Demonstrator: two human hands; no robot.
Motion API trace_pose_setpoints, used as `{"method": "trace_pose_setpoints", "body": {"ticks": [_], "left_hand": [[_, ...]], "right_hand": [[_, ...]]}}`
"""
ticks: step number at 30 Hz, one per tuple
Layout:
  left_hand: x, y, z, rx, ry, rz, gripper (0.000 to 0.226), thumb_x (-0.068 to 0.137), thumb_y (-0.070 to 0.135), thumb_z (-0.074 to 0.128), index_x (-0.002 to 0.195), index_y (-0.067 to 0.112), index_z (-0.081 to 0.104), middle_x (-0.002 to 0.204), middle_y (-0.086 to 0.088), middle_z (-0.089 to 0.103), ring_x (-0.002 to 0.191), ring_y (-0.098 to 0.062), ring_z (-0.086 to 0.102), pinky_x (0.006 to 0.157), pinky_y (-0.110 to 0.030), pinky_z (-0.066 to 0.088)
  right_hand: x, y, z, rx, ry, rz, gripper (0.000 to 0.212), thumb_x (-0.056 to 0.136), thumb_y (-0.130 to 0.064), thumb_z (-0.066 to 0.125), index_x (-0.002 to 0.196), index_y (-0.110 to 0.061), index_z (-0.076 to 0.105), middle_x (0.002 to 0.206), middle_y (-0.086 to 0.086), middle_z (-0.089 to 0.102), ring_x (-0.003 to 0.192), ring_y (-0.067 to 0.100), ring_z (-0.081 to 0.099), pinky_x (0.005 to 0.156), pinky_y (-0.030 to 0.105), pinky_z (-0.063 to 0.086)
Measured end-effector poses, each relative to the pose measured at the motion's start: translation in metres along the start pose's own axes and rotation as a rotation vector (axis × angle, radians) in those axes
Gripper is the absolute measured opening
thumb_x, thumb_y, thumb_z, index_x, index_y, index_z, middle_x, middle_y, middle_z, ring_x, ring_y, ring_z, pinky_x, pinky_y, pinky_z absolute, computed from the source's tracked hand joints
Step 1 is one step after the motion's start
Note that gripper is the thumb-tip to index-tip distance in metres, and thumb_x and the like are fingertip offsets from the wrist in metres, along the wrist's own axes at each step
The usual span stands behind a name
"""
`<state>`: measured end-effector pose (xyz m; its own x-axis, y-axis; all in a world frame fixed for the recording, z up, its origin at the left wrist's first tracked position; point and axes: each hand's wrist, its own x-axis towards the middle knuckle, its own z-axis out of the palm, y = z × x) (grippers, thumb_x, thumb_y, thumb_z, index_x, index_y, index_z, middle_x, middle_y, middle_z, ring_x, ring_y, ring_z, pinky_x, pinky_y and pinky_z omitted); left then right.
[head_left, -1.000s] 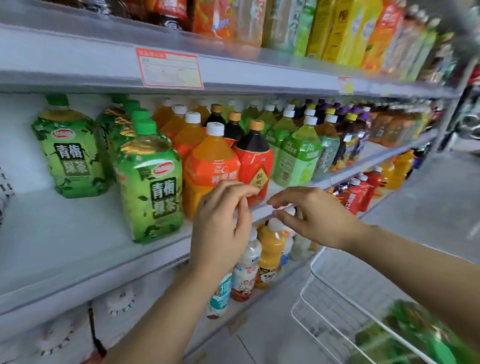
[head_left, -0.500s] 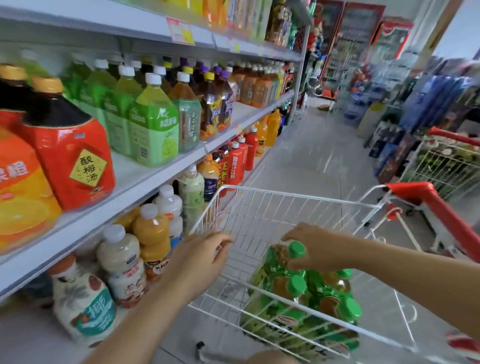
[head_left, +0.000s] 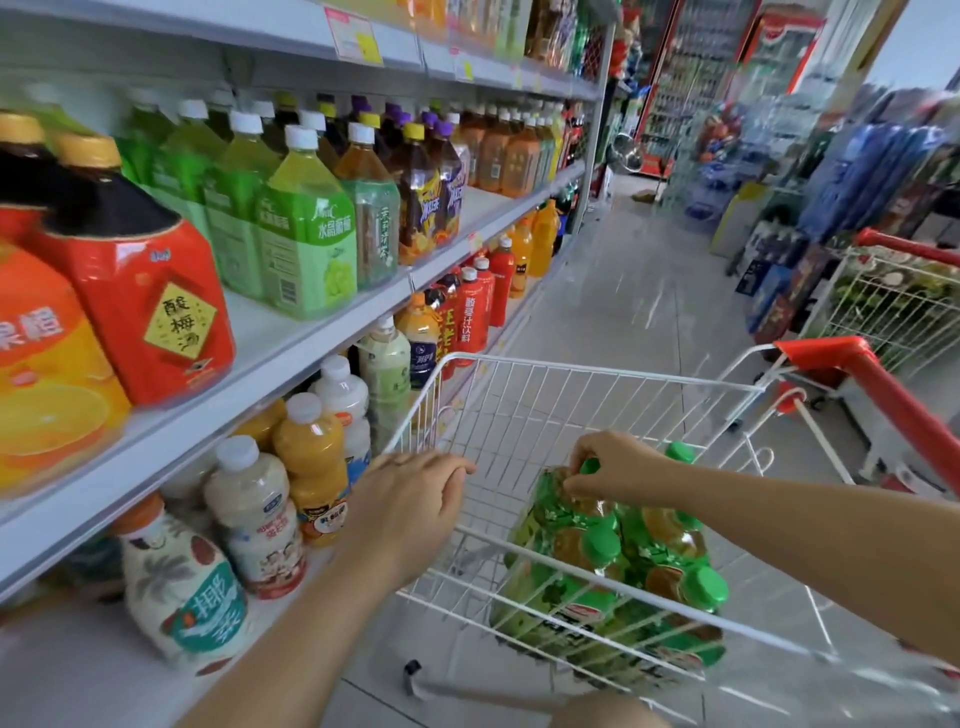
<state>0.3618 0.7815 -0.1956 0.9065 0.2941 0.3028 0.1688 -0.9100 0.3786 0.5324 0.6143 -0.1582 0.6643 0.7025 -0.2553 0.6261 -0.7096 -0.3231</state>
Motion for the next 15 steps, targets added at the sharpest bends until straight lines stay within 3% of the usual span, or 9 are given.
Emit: {"method": "trace_pose_setpoints", "body": {"ticks": [4,7,9,12,15], "left_hand": [[0.003,-0.005,-0.013,-0.217,-0.089,-0.051,0.027,0.098,0.034,0.043,0.120,0.034,0.058,0.115,0.020,0.062,0.103,0.003,0.056,0.087,-0.019,0.044],[0.003,0.001,-0.036,-0.559,-0.090,-0.135,0.023,0.097,0.030,0.048,0.118,0.038,0.052,0.117,0.017,0.057,0.103,0.004,0.053,0.076,-0.007,0.043],[0.002,0.007,-0.059,-0.663,0.044,-0.123,0.023,0.095,0.034,0.049,0.117,0.044,0.047,0.120,0.018,0.054,0.105,0.006,0.052,0.078,-0.005,0.040],[-0.010,0.014,-0.101,-0.663,0.218,-0.050,0.033,0.087,0.052,0.049,0.118,0.050,0.037,0.125,0.020,0.047,0.111,0.010,0.045,0.089,-0.006,0.035],[-0.032,0.014,-0.137,-0.560,0.321,0.001,0.055,0.081,0.060,0.056,0.127,0.055,0.025,0.130,0.032,0.033,0.122,0.018,0.030,0.092,-0.002,0.027]], "right_hand": [[-0.006,-0.036,-0.036,0.052,0.186,-0.074,0.008,0.082,-0.025,0.067,0.082,-0.019,0.062,0.076,-0.008,0.057,0.061,0.004,0.052,0.045,0.008,0.035],[-0.024,-0.072,-0.080,0.030,0.384,-0.231,0.004,0.079,-0.018,0.068,0.080,-0.019,0.064,0.084,-0.003,0.062,0.072,0.011,0.056,0.057,0.012,0.041],[-0.041,-0.101,-0.102,0.018,0.481,-0.377,0.007,0.078,-0.014,0.068,0.078,-0.019,0.064,0.084,-0.002,0.064,0.074,0.009,0.057,0.064,0.015,0.044],[-0.062,-0.146,-0.120,0.098,0.566,-0.561,0.016,0.076,-0.010,0.070,0.073,-0.023,0.062,0.073,-0.012,0.061,0.068,-0.004,0.057,0.061,0.006,0.041],[-0.070,-0.188,-0.127,0.237,0.505,-0.662,0.014,0.077,-0.009,0.071,0.074,-0.021,0.064,0.072,-0.004,0.066,0.063,0.006,0.061,0.057,0.015,0.048]]}}
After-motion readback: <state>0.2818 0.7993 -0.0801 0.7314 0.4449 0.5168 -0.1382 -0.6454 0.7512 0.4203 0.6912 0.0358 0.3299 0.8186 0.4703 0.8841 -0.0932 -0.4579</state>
